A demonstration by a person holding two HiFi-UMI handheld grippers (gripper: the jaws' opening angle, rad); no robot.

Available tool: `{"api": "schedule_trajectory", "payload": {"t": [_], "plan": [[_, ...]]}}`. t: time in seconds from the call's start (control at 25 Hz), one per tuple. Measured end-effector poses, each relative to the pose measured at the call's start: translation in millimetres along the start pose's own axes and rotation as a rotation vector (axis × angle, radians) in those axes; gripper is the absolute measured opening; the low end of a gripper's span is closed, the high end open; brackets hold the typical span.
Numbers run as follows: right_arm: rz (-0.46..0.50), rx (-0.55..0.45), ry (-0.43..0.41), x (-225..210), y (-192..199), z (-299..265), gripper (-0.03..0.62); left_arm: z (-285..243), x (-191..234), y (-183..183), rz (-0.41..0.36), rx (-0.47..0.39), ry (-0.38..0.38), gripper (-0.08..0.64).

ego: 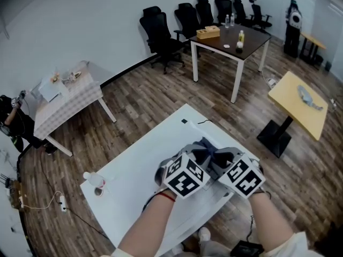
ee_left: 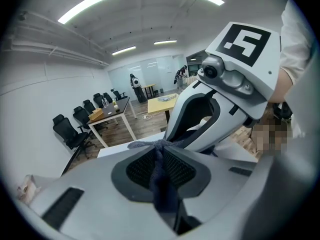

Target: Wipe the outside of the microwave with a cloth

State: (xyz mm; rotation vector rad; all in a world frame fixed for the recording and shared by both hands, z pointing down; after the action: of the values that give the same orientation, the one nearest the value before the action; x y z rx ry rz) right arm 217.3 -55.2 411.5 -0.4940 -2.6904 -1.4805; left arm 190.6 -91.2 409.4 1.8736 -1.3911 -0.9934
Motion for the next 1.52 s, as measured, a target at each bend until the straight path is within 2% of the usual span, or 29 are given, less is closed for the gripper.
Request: {"api": "schedule_trajectory", "payload": {"t": [0.32,0.6,1.0,1.2,1.52], "plan": [[-0.053,0.002,0.016,-17.5,-15.3,-31.3,0.091,-5.7,39.2,8.8,0.005,-0.029,0.021,0.041],[-0.061,-0.015,-0.021,5.3,-37.7,-56.3,0.091,24.1,58.4,29.8,0.022,-0.008,-0.024,0.041],[-0.038,-0.049,-0.192,90.6,-76.1,-87.7,0.091,111.7,57.9,86.5,0.092,0.03,-0.108,0.041],[-0.023,-0.061,-0.272,145.1,-89.8,-90.3,0.091,158.9,41.0,113.9,0.105,0.056,-0.125,0.041],[0.058,-0.047,-0.34,218.6,-95.0,-75.6,0.091,213.5,-2.7,143.7,0.111,0.082,-0.138,0.041]]}}
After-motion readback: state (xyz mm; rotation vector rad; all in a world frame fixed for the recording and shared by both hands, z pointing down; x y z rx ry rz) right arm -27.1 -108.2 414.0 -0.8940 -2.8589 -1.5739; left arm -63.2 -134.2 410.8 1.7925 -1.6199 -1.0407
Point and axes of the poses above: the fingertips, and each gripper's own axes: z backward along the fingers, x to its left, y out of its underside, the point moved 4 cm from there along z, backward along the fingers, and after that the axes turned 6 degrees about -x, right-handed, at the moved point
